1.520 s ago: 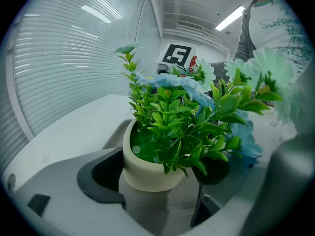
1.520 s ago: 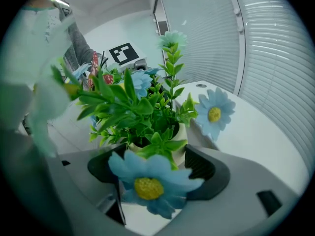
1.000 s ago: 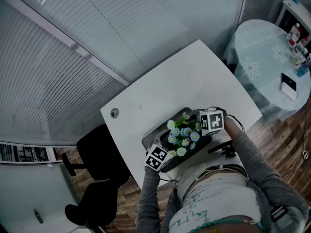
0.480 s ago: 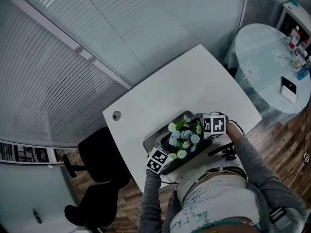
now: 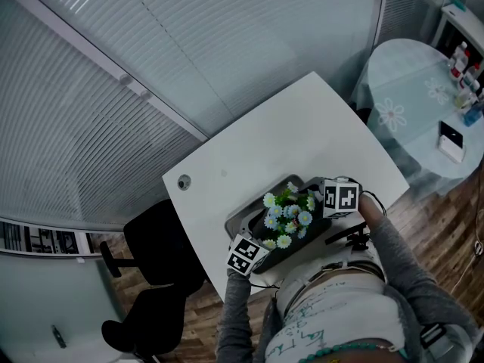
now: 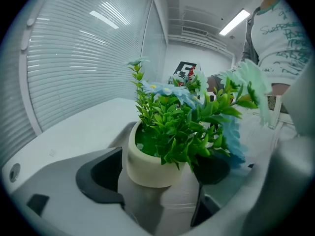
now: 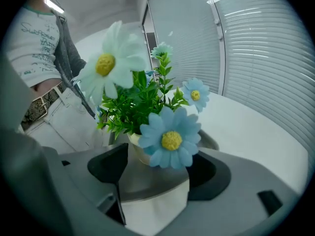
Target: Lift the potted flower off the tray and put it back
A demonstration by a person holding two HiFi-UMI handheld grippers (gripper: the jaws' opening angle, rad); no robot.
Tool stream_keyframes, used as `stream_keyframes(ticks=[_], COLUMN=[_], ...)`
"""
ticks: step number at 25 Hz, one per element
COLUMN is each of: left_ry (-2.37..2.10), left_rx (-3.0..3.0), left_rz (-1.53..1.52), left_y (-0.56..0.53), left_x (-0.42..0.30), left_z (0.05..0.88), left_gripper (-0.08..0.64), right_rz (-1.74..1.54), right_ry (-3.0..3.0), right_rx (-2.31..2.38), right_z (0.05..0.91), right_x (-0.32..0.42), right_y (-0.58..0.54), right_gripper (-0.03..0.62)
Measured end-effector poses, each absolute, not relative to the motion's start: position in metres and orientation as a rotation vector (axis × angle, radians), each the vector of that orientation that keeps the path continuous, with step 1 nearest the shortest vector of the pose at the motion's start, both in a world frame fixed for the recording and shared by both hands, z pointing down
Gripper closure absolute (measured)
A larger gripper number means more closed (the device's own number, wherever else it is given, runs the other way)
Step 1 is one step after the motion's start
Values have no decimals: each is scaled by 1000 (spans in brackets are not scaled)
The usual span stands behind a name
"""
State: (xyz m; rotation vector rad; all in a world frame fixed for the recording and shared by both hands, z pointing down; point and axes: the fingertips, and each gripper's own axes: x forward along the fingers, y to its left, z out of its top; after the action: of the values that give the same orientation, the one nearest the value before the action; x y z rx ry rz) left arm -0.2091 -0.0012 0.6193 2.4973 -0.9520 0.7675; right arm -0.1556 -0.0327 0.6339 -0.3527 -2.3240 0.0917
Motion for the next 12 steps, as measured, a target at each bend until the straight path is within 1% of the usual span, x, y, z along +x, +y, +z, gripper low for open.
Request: stream_keyframes(ticks=[12], left_ry=[-1042], left_rx=[2440], left_rz=[744], left_y=[17], left_x=[-232], left_z=[611], left_gripper=[132], right_rz=[99], right_ry=[-2328], right_rx=[-252], right_z=[629], right_x=[-126], right_y=[-40], right_gripper=[230])
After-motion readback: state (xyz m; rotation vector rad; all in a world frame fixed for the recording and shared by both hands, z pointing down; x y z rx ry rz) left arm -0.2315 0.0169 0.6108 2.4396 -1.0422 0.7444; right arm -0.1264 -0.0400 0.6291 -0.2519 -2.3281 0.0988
